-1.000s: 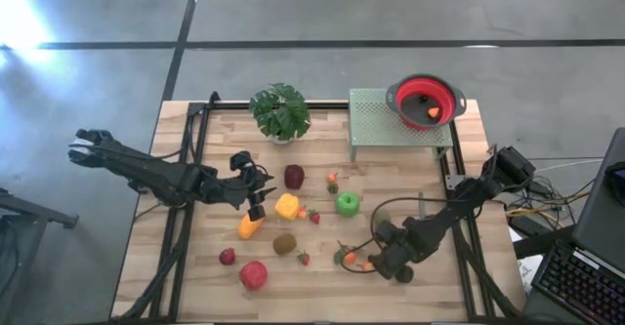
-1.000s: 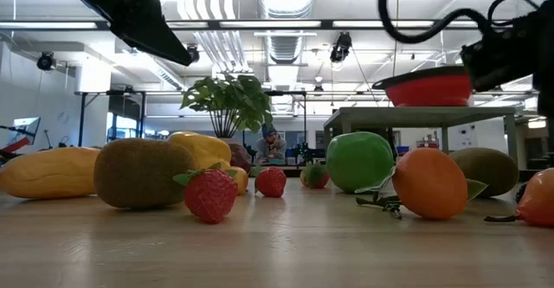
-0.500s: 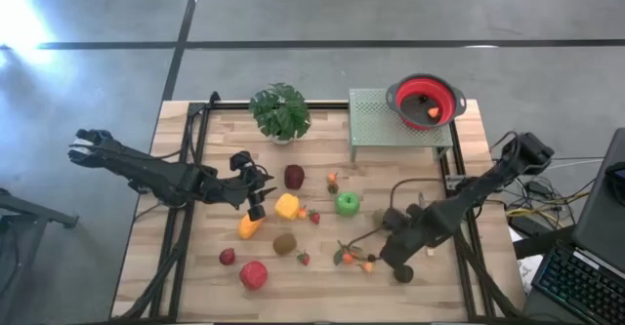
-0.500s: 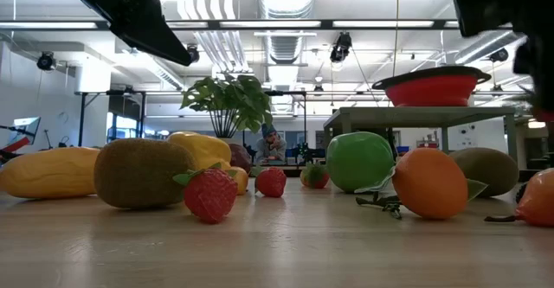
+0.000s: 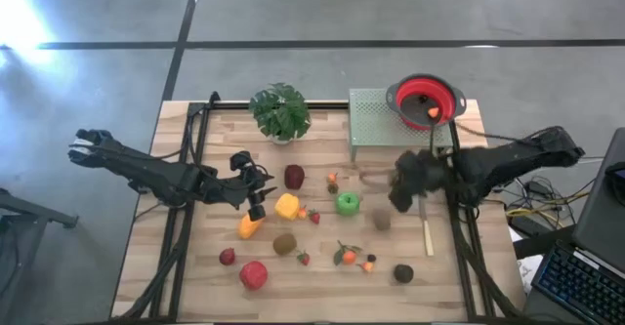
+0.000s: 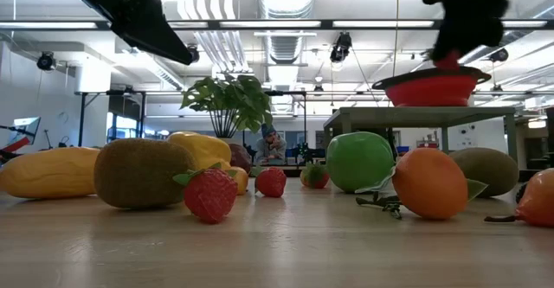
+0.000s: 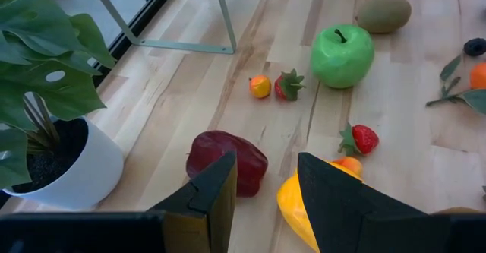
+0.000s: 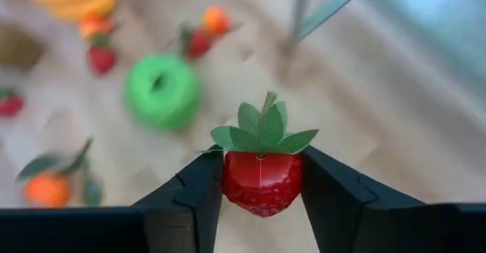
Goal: Pick & Place Fruit
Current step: Put the red strawberry into the red strainer bowl on the shelf, then put the green apple into the red strainer bowl on the shelf
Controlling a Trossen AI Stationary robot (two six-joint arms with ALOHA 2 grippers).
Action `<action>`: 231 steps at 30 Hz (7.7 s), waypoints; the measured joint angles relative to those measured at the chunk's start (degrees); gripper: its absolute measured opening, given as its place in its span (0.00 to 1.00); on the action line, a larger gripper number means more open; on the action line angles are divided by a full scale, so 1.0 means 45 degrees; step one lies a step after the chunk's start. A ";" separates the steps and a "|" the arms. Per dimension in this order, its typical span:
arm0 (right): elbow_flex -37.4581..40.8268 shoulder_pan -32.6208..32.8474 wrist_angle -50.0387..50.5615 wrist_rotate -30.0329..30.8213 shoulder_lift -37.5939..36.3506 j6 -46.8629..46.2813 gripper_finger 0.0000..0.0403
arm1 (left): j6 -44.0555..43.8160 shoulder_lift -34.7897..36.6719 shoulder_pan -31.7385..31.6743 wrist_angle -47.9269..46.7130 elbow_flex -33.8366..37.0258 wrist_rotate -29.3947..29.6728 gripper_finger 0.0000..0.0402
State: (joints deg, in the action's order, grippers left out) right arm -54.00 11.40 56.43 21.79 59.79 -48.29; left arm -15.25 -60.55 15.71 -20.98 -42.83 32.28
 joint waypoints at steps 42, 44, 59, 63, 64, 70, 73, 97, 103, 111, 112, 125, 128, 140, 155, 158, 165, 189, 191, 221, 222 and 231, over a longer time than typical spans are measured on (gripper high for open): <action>-0.5226 -1.3948 0.2761 -0.1624 0.4195 0.9493 0.39 | 0.0010 0.0000 -0.0007 0.0090 -0.0004 0.0041 0.37; -0.5226 -1.4188 0.2857 -0.1624 0.4383 0.9643 0.39 | 0.0010 0.0000 -0.0007 0.0090 -0.0002 0.0041 0.37; -0.5221 -1.4440 0.2956 -0.1628 0.4512 1.0126 0.53 | 0.0021 0.0000 -0.0007 0.0085 -0.0001 0.0041 0.37; -0.5221 -1.4440 0.2946 -0.1624 0.4312 1.0299 0.60 | 0.0019 -0.0004 -0.0011 0.0085 0.0001 0.0041 0.37; -0.5231 -1.4439 0.2951 -0.1619 0.4232 1.0347 0.61 | 0.0019 0.0000 -0.0008 0.0090 0.0001 0.0041 0.37; -0.5799 -1.4421 0.2936 -0.1619 0.3470 1.0412 0.65 | 0.0019 -0.0002 -0.0009 0.0085 -0.0001 0.0032 0.37; -0.6067 -1.4283 0.2929 -0.1787 0.2952 1.0407 0.63 | 0.0010 -0.0003 -0.0012 0.0081 0.0000 -0.0050 0.37; -0.5254 -0.4223 0.0573 -0.2968 0.0276 0.7673 0.41 | -0.0432 -0.0005 -0.0012 0.0060 0.0001 -0.0290 0.37; -0.4861 -0.1307 0.0106 -0.0595 0.0823 0.6538 0.36 | -0.0432 -0.0001 -0.0012 -0.0019 -0.0002 -0.0309 0.37; -0.4057 0.0346 -0.0072 0.0208 0.1946 0.5275 0.32 | -0.0427 0.0000 -0.0010 -0.0088 -0.0004 -0.0314 0.37; -0.3925 0.0467 -0.0093 0.0208 0.2068 0.5129 0.31 | -0.0427 -0.0001 -0.0012 -0.0137 0.0001 -0.0314 0.37; -0.2581 0.0835 -0.2234 0.0208 0.2741 0.4710 0.38 | -0.0423 -0.0001 -0.0012 -0.0206 0.0000 -0.0309 0.37; -0.2057 0.0835 -0.3011 0.0200 0.2703 0.4713 0.40 | -0.0423 -0.0002 -0.0012 -0.0221 -0.0004 -0.0309 0.37; 0.0126 0.0835 -0.6212 -0.0221 0.2847 0.4824 0.44 | -0.0418 -0.0002 -0.0010 -0.0216 -0.0004 -0.0309 0.37; 0.2426 0.0835 -1.0301 -0.0322 0.3880 0.5016 0.38 | -0.0301 0.0000 -0.0012 -0.0098 -0.0004 -0.0299 0.37; 0.2429 0.0835 -1.0736 -0.0322 0.4539 0.5019 0.36 | -0.0304 0.0000 -0.0017 -0.0100 -0.0004 -0.0299 0.37; 0.2223 0.0835 -1.0872 -0.0322 0.5707 0.4986 0.32 | -0.0282 -0.0004 -0.0017 -0.0095 -0.0004 -0.0294 0.37; 0.2181 0.0523 -1.0306 0.0203 0.5489 0.4723 0.38 | 0.0040 -0.0004 -0.0007 -0.0105 -0.0004 -0.0294 0.37; 0.2186 0.0426 -1.0318 0.0203 0.5555 0.4720 0.38 | 0.0039 -0.0005 -0.0007 -0.0110 -0.0004 -0.0294 0.37; 0.2244 0.0384 -1.0599 0.0154 0.6174 0.4394 0.03 | 0.0019 0.0000 -0.0007 -0.0114 -0.0004 -0.0294 0.37; 0.2244 0.0382 -1.0600 0.0154 0.6173 0.4394 0.03 | 0.0019 -0.0002 -0.0010 -0.0114 -0.0004 -0.0299 0.37; 0.2068 0.0379 -1.0586 -0.0005 0.5972 0.4391 0.02 | 0.0015 0.0000 -0.0012 -0.0114 -0.0004 -0.0297 0.37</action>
State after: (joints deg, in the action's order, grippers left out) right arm -44.69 13.10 8.80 21.76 86.66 -28.53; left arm -15.18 -60.55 15.66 -21.50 -42.85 30.95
